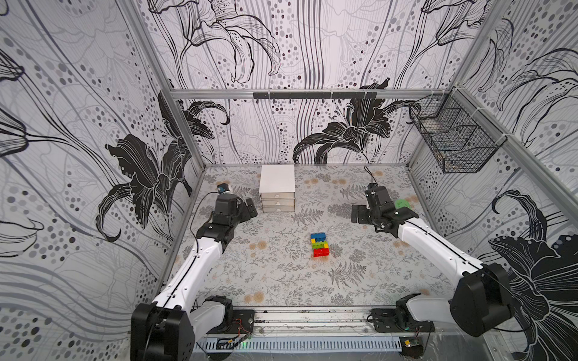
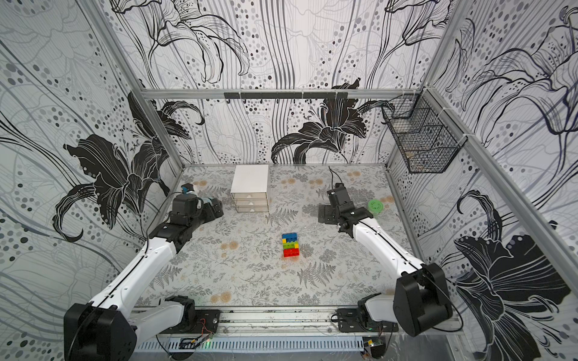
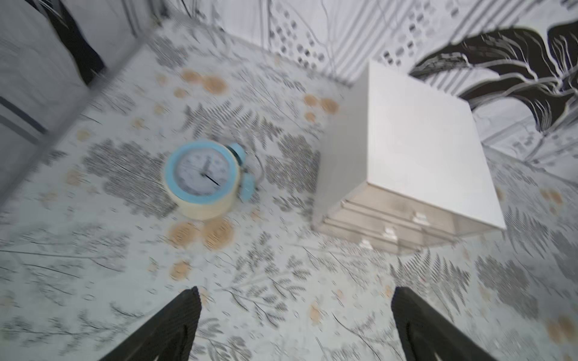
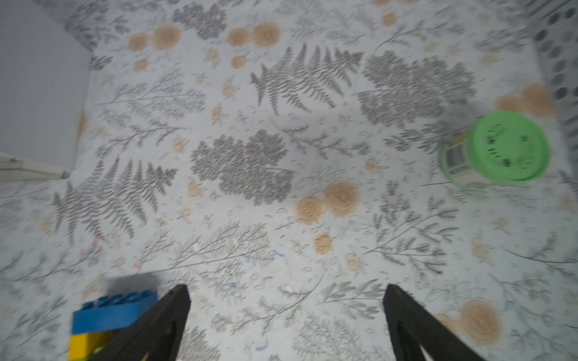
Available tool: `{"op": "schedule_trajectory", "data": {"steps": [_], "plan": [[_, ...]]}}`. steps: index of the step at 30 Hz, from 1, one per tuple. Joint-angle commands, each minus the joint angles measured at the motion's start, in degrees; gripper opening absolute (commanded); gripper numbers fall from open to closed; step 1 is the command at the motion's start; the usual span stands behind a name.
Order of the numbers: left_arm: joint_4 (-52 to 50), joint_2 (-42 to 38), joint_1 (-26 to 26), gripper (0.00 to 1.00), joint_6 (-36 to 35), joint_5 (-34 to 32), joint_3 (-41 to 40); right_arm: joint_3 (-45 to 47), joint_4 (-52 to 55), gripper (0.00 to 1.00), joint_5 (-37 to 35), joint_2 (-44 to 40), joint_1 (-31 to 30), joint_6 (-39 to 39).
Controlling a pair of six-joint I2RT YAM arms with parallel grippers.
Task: Assemble the number 5 with lego
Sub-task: Adjust the lego brick at the center of the board, then reset both arms
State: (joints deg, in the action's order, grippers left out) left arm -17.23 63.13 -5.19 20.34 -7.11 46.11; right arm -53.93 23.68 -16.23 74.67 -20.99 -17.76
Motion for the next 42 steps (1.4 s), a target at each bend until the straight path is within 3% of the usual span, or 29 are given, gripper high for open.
{"op": "schedule_trajectory", "data": {"steps": [1, 5, 11, 15, 19, 20, 21, 25, 42], "plan": [[8.99, -1.50, 5.35, 0.99, -9.11, -6.24, -4.25, 7.77, -12.70, 1.00, -16.12, -4.14, 1.22, 6.10], [22.19, -0.35, 9.35, 0.99, -12.49, -5.11, -11.53, 15.46, -21.93, 0.99, -20.11, -6.08, 4.11, 9.34], [44.88, 9.70, 10.82, 0.99, -11.34, -2.00, -20.48, 27.09, -45.64, 0.99, -17.30, -3.21, 6.49, 14.20], [64.80, 16.13, 10.82, 0.99, -12.93, -0.12, -27.11, 32.86, -62.78, 1.00, -11.64, 1.72, 7.45, 18.73], [79.43, 24.81, 10.52, 0.99, -14.95, 2.37, -30.41, 36.68, -72.97, 1.00, -2.57, 4.41, 9.44, 21.94], [77.25, 25.27, 10.28, 0.99, -15.48, 1.89, -29.35, 37.58, -76.75, 1.00, -0.02, 7.24, 10.75, 21.89], [68.11, 23.34, 10.12, 0.99, -14.24, 2.28, -26.34, 37.48, -80.12, 1.00, 2.33, 10.13, 12.20, 21.82], [68.12, 24.87, 10.12, 0.99, -14.99, 3.21, -24.91, 33.53, -74.10, 1.00, 9.92, 11.85, 16.41, 20.13], [69.40, 24.63, 10.17, 1.00, -15.49, 2.83, -25.65, 33.36, -73.25, 1.00, 10.12, 11.55, 16.57, 20.25]]}}
